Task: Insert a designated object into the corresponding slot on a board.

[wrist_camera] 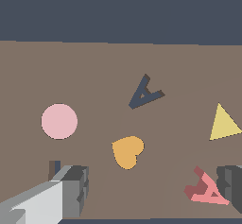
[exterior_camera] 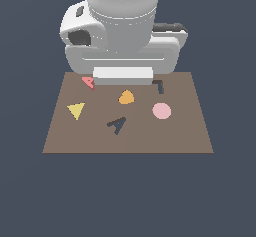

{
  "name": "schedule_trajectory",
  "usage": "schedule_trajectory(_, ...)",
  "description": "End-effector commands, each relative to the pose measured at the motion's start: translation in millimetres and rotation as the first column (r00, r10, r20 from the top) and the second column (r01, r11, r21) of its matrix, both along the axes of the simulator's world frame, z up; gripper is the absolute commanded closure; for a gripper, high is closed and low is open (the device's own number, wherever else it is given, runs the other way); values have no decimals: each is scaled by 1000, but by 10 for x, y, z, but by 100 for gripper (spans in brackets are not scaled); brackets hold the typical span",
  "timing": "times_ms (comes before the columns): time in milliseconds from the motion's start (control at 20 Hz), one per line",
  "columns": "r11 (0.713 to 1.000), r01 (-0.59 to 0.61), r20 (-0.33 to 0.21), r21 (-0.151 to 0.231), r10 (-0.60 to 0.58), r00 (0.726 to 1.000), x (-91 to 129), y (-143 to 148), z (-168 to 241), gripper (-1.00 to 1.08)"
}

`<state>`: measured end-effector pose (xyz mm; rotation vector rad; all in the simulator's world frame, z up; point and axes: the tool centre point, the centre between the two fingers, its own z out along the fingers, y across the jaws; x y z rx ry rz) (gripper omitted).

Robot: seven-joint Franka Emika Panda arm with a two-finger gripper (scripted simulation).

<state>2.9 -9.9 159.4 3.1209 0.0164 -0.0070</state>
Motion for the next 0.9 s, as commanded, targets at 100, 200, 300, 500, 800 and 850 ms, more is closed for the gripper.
schedule_trajectory(100,1000,-3,0,0,3,1000,-4,-2,-2,-92)
schedule_trajectory(200,1000,-10,0,0,10,1000,-15,-5,-10,-92)
schedule_trajectory(300,1000,-23,0,0,23,1000,-33,-12,-22,-92)
schedule_trajectory(500,998,-63,0,1,63,998,-91,-34,-61,-92)
schedule_trajectory(800,987,-158,-1,3,158,987,-225,-98,-155,-92)
schedule_trajectory(850,984,-178,-1,3,178,984,-252,-113,-174,-92)
